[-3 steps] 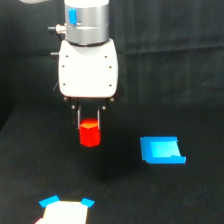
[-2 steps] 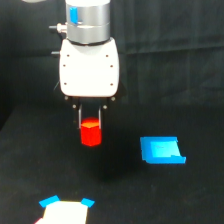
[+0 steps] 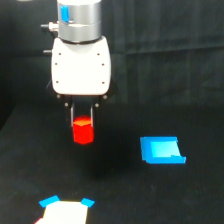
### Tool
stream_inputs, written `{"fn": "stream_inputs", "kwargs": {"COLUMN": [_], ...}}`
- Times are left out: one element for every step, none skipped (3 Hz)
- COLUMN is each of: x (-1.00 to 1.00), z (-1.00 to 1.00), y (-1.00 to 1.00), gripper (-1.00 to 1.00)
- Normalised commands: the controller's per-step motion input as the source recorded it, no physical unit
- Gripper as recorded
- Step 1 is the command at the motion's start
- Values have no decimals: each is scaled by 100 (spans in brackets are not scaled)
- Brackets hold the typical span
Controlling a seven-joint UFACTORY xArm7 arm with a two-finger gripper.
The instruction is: Pick up the red object from the table
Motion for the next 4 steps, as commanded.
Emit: {"fn": "stream_inputs", "kwargs": {"x": [-26, -38, -23, 5], "z": [-5, 8, -8, -2], "y": [11, -40, 4, 15], "gripper": [-98, -100, -100, -100]}}
